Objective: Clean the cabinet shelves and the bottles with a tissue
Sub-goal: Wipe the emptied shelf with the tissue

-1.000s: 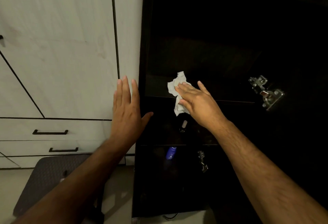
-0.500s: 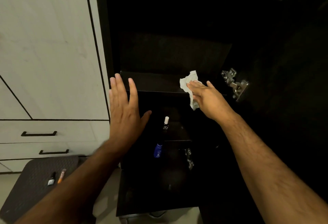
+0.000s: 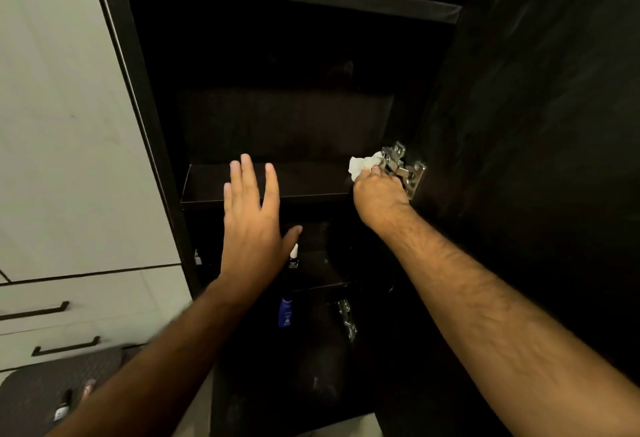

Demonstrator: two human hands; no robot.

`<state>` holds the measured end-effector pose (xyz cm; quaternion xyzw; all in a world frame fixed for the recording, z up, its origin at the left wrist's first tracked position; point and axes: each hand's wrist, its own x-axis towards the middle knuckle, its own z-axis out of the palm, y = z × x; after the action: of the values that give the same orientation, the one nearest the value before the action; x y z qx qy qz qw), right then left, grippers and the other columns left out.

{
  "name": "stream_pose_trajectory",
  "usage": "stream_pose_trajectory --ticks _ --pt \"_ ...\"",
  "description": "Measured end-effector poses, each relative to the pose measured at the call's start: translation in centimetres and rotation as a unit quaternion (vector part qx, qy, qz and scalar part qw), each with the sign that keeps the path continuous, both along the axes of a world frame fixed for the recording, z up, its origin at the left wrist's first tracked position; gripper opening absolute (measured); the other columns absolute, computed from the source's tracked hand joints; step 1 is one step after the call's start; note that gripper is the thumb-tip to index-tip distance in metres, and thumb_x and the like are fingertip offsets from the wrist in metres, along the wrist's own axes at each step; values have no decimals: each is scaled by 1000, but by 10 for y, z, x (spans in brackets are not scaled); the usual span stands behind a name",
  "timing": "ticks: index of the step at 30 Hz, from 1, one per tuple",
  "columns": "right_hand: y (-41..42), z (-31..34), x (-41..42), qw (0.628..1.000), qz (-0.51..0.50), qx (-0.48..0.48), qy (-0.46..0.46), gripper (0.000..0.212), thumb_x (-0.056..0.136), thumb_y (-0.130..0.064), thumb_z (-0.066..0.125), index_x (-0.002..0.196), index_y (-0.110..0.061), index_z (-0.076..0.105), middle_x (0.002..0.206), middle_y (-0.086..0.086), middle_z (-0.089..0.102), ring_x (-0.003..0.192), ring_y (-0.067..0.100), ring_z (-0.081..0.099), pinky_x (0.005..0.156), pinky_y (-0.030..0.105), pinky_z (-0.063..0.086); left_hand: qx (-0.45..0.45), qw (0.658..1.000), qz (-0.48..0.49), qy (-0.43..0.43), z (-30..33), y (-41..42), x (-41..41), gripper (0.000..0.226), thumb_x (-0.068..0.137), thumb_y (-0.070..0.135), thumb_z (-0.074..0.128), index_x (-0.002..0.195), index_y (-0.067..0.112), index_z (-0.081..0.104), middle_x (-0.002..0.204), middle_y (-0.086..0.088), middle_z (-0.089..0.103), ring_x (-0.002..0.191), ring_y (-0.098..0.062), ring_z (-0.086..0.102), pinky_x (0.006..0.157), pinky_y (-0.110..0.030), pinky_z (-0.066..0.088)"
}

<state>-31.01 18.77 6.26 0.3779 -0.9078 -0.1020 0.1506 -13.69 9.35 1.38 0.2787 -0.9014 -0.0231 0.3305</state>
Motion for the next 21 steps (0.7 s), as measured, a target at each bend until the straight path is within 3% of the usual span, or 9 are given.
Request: stream_pose_trajectory --ticks 3,5,7,11,13,15,17,19,21 --pt "0 10 -2 999 4 13 -36 39 95 0 42 134 3 44 139 20 45 132 32 42 105 39 39 -2 1000 1 -19 8 -5 -4 105 79 40 75 152 7 7 159 -25 -5 147 -37 -9 118 -50 5" --pt "0 14 -1 997 7 -16 -78 35 92 2 45 126 -2 54 133 20 51 119 32 54 91 38 47 1 1000 5 -26 15 -8 -6 104 81 43 72 152 9 4 159 -22 -8 147 -34 -11 119 -48 2" --pt "0 17 0 987 -16 -79 -137 32 87 5 49 116 -4 57 121 16 57 106 31 61 75 34 47 9 1000 0 -25 20 -11 -7 102 83 45 68 153 10 3 160 -20 -9 147 -32 -14 119 -46 0" --pt "-7 22 -1 931 -18 -276 -239 31 83 4 45 106 -5 65 104 11 65 96 27 62 69 29 48 26 999 -15 -22 32 -17 -11 97 87 43 64 153 11 1 160 -16 -12 147 -27 -17 119 -42 -4" --pt "-16 22 -2 830 -35 -426 -359 22 85 2 47 90 -12 62 89 7 64 80 18 65 56 24 46 36 999 -27 -16 40 -21 -13 96 88 42 63 153 13 -1 160 -13 -14 147 -24 -19 119 -40 -5" --pt "-27 26 -3 612 -83 -615 -490 15 90 -2 49 85 -10 61 74 7 61 54 9 61 43 19 40 44 998 -43 -11 48 -26 -14 94 89 41 61 154 14 -1 161 -11 -14 146 -22 -20 118 -38 -6" --pt "-33 31 -3 397 -123 -740 -529 22 89 0 45 89 -8 65 72 9 62 55 17 61 48 23 47 53 997 -60 -2 54 -32 -13 92 90 40 60 154 15 -2 161 -9 -15 146 -19 -21 118 -36 -8" --pt "-42 30 -1 313 -131 -802 -490 27 89 -1 42 94 -10 68 82 8 66 72 23 64 65 31 51 59 995 -74 4 60 -41 -13 92 90 38 59 154 17 -4 161 -7 -16 146 -17 -21 118 -35 -8" --pt "-57 21 6 319 -138 -825 -445 31 91 -6 39 107 -10 65 93 8 63 77 19 58 64 29 45 58 994 -89 5 65 -49 -13 91 91 37 58 153 18 -5 161 -5 -16 145 -14 -22 117 -33 -9"
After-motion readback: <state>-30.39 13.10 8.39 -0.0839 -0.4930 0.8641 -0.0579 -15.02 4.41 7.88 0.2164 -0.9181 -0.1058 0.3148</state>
